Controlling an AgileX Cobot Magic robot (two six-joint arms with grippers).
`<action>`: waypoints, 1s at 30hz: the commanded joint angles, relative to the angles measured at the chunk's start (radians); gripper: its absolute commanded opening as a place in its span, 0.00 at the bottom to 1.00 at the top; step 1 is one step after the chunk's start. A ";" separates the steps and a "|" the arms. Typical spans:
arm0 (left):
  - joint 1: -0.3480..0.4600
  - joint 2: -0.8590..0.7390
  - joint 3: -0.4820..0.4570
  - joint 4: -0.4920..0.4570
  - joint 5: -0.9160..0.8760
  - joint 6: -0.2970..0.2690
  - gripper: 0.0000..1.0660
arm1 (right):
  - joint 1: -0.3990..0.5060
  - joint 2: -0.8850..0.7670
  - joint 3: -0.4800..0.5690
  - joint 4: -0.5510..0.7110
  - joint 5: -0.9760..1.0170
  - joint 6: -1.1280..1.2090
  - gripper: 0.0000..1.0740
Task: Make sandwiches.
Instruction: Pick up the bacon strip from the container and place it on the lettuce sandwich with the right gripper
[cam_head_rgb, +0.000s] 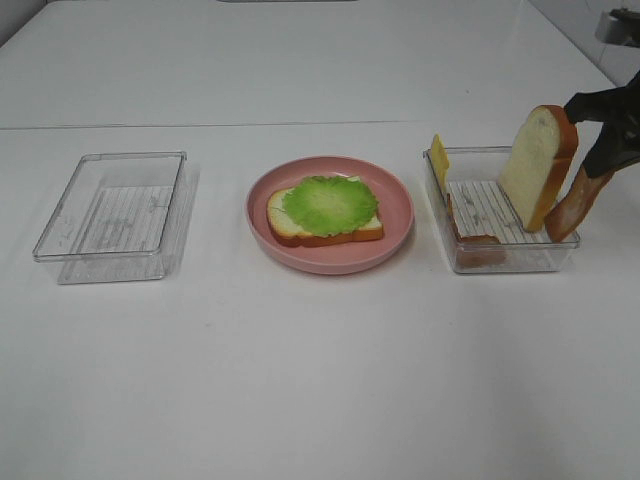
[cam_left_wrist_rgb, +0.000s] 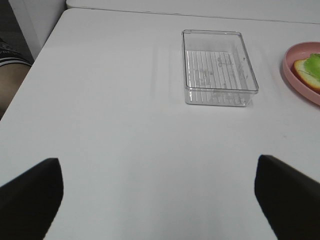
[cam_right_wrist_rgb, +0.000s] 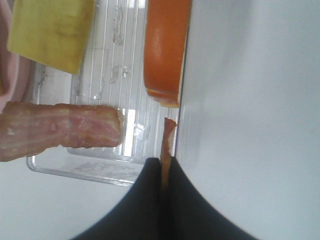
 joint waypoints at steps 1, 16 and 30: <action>0.001 -0.011 -0.001 -0.004 -0.009 0.003 0.90 | -0.001 -0.048 -0.003 0.002 0.030 0.030 0.00; 0.001 -0.011 -0.001 -0.004 -0.009 0.003 0.90 | 0.245 -0.224 -0.015 -0.007 0.024 0.080 0.00; 0.001 -0.010 -0.001 -0.004 -0.009 0.003 0.90 | 0.490 -0.129 -0.053 -0.006 -0.049 0.156 0.00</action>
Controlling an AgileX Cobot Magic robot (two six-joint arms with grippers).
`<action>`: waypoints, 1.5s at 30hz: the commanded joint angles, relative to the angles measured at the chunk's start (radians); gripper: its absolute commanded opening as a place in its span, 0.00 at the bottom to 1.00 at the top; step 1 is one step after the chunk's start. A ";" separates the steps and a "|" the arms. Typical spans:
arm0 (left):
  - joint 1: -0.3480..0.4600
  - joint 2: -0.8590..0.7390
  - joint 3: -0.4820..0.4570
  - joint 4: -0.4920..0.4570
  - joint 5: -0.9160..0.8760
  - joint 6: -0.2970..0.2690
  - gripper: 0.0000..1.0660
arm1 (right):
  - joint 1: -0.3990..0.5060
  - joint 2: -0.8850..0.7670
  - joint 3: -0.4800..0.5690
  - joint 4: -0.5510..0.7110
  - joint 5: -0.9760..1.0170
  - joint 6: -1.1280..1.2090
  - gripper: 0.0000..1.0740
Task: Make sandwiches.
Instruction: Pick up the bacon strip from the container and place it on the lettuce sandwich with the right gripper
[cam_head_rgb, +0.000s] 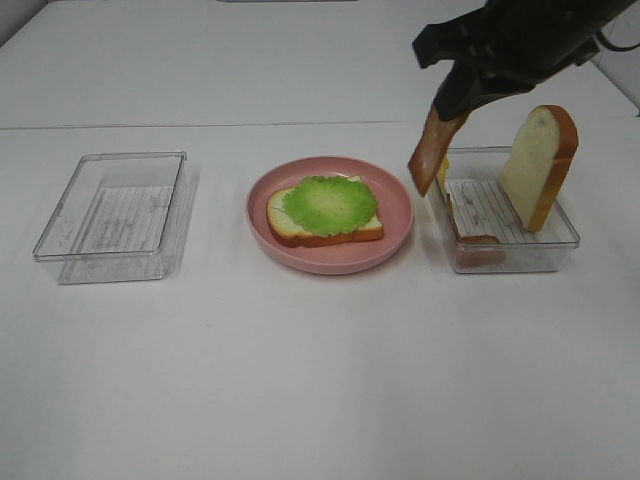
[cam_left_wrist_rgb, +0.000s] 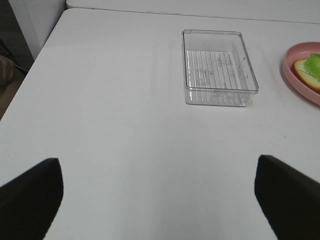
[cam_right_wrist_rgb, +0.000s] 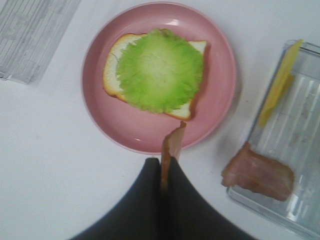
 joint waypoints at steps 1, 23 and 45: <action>0.001 -0.010 -0.001 -0.004 -0.009 0.003 0.90 | 0.058 0.057 -0.046 0.001 -0.013 0.009 0.00; 0.001 -0.010 -0.001 -0.004 -0.009 0.003 0.90 | 0.229 0.465 -0.423 -0.023 0.000 0.007 0.00; 0.001 -0.010 -0.001 -0.004 -0.009 0.003 0.90 | 0.226 0.571 -0.481 -0.308 -0.012 0.137 0.00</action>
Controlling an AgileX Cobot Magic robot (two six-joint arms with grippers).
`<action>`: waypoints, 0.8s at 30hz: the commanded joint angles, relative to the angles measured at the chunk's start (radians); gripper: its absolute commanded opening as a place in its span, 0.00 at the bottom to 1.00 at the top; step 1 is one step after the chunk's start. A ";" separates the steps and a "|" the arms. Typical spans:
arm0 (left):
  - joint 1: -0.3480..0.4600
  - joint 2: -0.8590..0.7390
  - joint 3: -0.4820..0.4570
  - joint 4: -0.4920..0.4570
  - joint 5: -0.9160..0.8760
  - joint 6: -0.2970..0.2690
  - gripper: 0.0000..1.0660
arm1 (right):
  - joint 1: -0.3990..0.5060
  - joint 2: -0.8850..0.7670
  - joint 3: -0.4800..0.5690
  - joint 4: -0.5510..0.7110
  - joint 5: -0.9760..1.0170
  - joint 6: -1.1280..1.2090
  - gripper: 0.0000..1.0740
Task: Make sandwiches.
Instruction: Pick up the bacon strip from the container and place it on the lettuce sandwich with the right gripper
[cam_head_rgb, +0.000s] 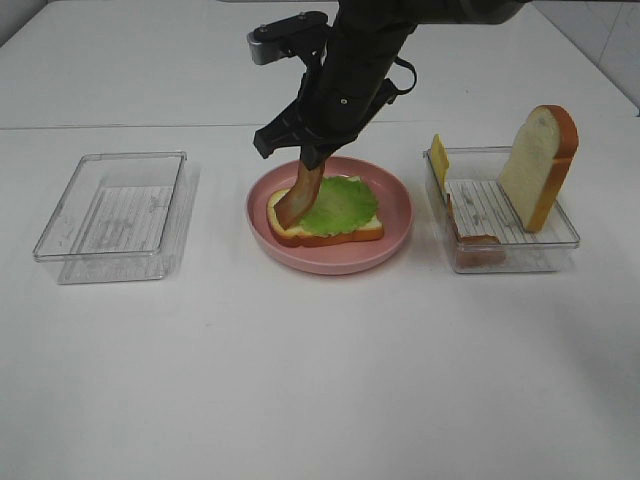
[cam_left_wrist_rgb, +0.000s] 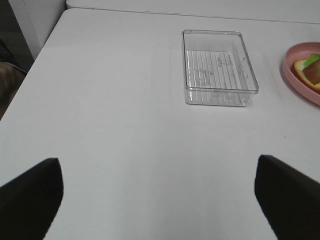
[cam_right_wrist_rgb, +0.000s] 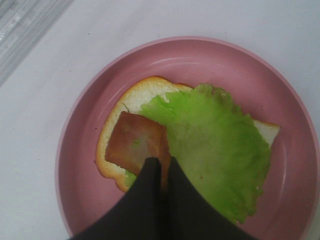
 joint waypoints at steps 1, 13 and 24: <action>0.001 -0.010 -0.001 -0.004 -0.009 0.003 0.90 | -0.003 0.017 -0.005 -0.027 -0.005 0.022 0.00; 0.001 -0.010 -0.001 -0.004 -0.009 0.003 0.90 | -0.003 0.076 -0.004 -0.126 -0.009 0.022 0.00; 0.001 -0.010 -0.001 -0.004 -0.009 0.003 0.90 | -0.003 0.076 -0.004 -0.149 -0.006 0.064 0.75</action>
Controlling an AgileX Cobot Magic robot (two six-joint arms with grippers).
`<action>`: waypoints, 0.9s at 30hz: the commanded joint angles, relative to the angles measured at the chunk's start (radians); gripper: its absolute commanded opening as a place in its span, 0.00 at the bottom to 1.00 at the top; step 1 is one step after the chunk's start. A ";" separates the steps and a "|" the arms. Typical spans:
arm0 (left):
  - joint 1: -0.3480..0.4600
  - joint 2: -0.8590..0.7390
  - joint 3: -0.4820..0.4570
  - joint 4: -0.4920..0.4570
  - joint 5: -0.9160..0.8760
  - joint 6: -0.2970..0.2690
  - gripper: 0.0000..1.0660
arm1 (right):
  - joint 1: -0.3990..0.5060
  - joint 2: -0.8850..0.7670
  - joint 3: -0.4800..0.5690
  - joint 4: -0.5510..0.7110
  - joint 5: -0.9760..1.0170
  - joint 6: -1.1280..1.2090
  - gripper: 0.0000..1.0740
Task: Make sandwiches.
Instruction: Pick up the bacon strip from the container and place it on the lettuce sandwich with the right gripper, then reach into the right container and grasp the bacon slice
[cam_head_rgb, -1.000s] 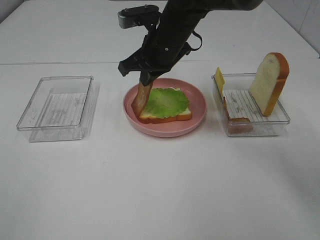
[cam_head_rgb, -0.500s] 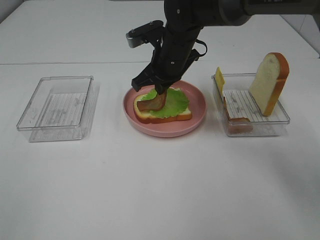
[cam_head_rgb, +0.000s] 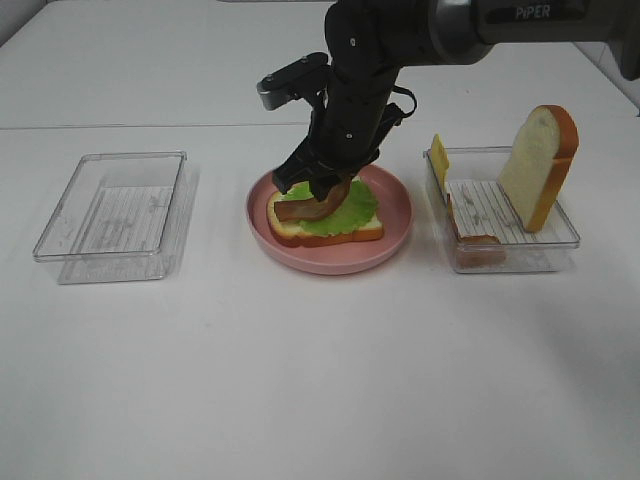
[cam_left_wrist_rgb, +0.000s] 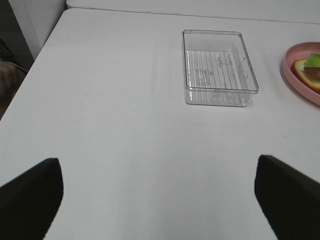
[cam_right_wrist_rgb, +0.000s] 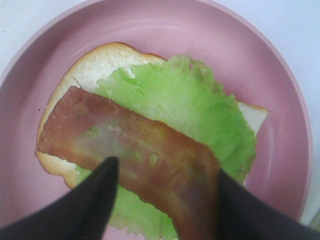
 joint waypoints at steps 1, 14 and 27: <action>0.001 -0.010 -0.001 -0.004 -0.009 0.003 0.90 | -0.003 0.003 -0.004 -0.008 -0.005 0.017 0.75; 0.001 -0.010 -0.001 -0.004 -0.009 0.003 0.90 | -0.003 0.001 -0.083 -0.119 0.208 0.078 0.92; 0.001 -0.010 -0.001 -0.004 -0.009 0.003 0.90 | -0.003 -0.120 -0.200 -0.119 0.439 0.027 0.92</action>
